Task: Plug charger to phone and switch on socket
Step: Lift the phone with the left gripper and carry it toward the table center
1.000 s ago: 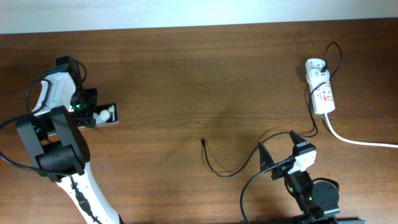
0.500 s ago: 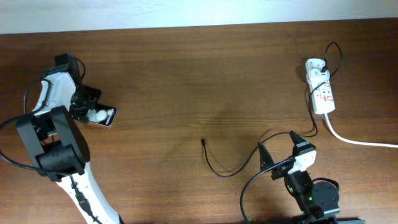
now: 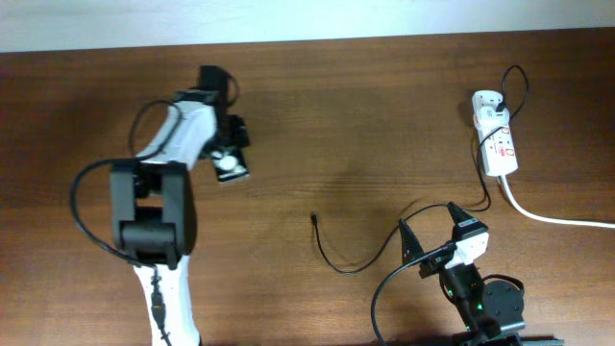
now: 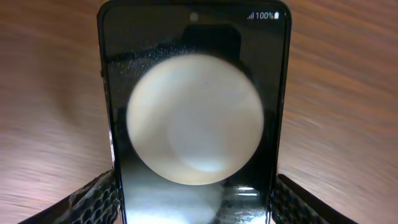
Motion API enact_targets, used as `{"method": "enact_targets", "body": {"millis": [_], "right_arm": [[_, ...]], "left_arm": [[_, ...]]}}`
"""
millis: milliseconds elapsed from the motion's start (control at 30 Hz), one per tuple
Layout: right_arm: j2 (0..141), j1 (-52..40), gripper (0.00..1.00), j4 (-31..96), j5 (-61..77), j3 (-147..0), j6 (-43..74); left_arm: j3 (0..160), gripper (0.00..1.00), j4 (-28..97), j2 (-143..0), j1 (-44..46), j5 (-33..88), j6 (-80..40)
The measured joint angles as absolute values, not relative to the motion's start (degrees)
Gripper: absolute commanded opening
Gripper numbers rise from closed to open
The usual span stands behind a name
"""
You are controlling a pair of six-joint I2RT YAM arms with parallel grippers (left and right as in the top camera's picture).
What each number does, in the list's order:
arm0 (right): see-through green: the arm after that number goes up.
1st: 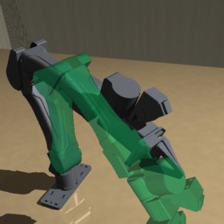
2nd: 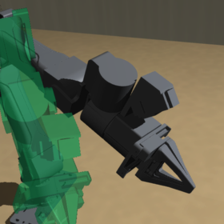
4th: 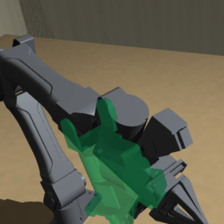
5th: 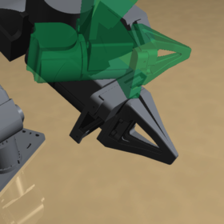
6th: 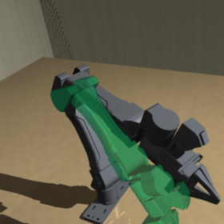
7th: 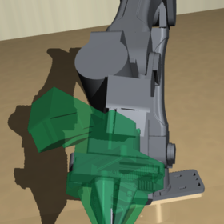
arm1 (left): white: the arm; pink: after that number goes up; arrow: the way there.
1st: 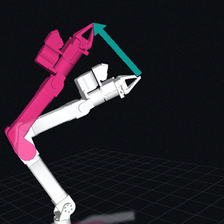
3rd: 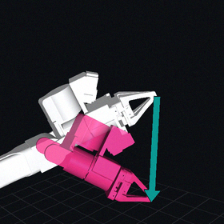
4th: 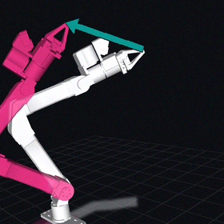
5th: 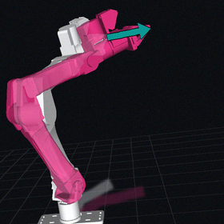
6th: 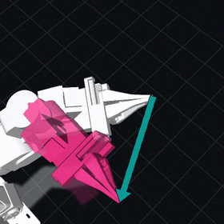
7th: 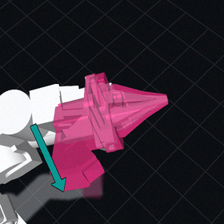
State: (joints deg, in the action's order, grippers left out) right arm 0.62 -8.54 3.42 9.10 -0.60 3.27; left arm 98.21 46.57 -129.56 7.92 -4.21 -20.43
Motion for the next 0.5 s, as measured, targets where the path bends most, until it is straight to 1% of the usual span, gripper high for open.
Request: {"method": "enact_targets", "body": {"millis": [100,233,367,500], "right_arm": [[0.62,-8.54,0.99,3.40,9.10,-0.60,3.29],[0.62,-8.54,0.99,3.42,9.10,-0.60,3.27],[0.62,-8.54,0.99,3.42,9.10,-0.60,3.27],[0.62,-8.54,0.99,3.40,9.10,-0.60,3.25]], "left_arm": [[98.21,0.65,46.39,-129.56,16.69,-3.97,-18.94],[98.21,0.66,46.41,-129.56,25.21,-3.86,-18.15],[98.39,0.66,47.72,-129.56,29.74,-3.62,-18.20],[98.54,0.65,49.23,-129.56,30.37,-3.44,-20.51]]}}
